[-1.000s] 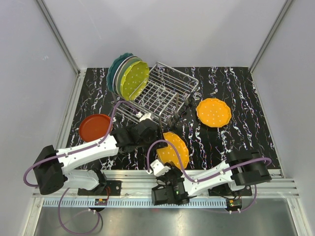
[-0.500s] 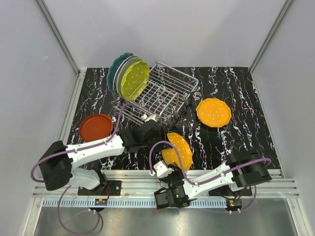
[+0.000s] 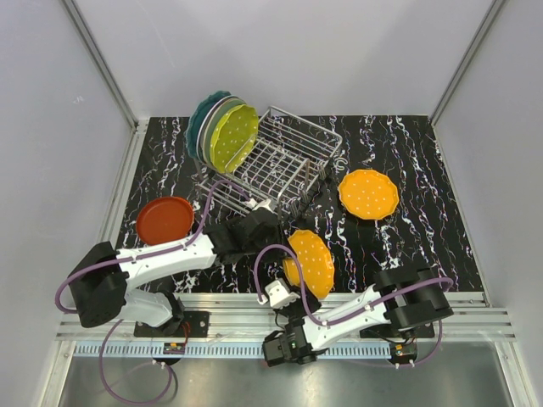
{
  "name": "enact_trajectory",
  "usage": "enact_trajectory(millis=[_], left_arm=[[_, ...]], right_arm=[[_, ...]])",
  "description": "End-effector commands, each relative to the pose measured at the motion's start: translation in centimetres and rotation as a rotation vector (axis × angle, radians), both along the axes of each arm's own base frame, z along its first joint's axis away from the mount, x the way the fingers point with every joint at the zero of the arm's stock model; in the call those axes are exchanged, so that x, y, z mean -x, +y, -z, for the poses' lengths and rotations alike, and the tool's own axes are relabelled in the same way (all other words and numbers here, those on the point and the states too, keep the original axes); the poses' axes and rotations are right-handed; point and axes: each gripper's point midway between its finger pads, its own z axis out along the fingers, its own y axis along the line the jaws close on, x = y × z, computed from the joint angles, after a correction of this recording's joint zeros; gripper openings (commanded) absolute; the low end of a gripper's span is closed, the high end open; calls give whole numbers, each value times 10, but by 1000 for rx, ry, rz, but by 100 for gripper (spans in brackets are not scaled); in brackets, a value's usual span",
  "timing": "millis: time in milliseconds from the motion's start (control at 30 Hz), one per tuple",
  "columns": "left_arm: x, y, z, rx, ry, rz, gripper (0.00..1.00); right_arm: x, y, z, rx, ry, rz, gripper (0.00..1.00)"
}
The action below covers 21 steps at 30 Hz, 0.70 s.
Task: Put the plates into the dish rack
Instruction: Pass the plate from the right arm to the left
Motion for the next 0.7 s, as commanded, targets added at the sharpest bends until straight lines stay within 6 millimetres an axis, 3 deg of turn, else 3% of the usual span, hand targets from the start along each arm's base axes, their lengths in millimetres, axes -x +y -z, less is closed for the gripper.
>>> enact_trajectory(millis=[0, 100, 267, 567, 633, 667], left_arm=[[9, -5, -7, 28, 11, 38, 3], [7, -1, -8, 12, -5, 27, 0], [2, 6, -11, -12, -37, 9, 0], [-1, 3, -21, 10, -58, 8, 0], [-6, 6, -24, -1, -84, -10, 0], [-8, 5, -27, 0, -90, -12, 0]], right_arm=[[-4, 13, -23, -151, -75, 19, 22], [-3, 13, -24, -159, -71, 21, 40], [-3, 11, -27, -170, -63, 22, 59], [4, 17, -18, -164, 17, -41, 70], [10, 27, -18, -216, 69, -71, 73], [10, 23, -13, -160, 72, -106, 74]])
